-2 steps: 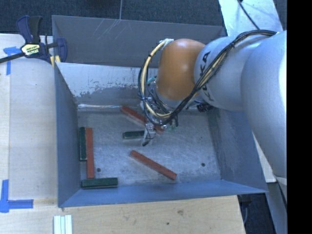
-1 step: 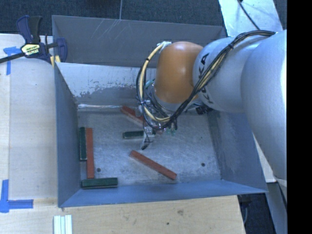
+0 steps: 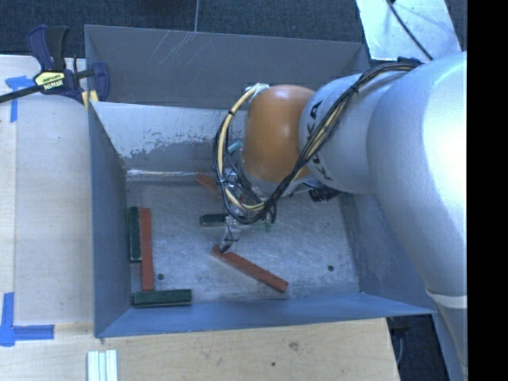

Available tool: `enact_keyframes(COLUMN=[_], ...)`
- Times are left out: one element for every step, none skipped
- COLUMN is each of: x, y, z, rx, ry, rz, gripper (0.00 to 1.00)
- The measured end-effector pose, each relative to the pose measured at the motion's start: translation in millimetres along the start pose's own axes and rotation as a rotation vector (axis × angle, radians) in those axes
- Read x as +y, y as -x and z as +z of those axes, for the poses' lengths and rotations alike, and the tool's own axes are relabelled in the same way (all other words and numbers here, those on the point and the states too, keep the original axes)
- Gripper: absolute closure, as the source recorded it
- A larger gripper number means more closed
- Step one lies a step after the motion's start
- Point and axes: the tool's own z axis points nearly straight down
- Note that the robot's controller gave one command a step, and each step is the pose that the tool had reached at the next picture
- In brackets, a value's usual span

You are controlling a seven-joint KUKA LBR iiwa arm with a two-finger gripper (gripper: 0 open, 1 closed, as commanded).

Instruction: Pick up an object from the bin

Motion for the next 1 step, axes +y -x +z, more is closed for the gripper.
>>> enact_keyframes(x=[0.0], y=[1.9], z=[-2.1], rx=[-0.005], ry=[0.000], rz=[-0.002], gripper=[0.00])
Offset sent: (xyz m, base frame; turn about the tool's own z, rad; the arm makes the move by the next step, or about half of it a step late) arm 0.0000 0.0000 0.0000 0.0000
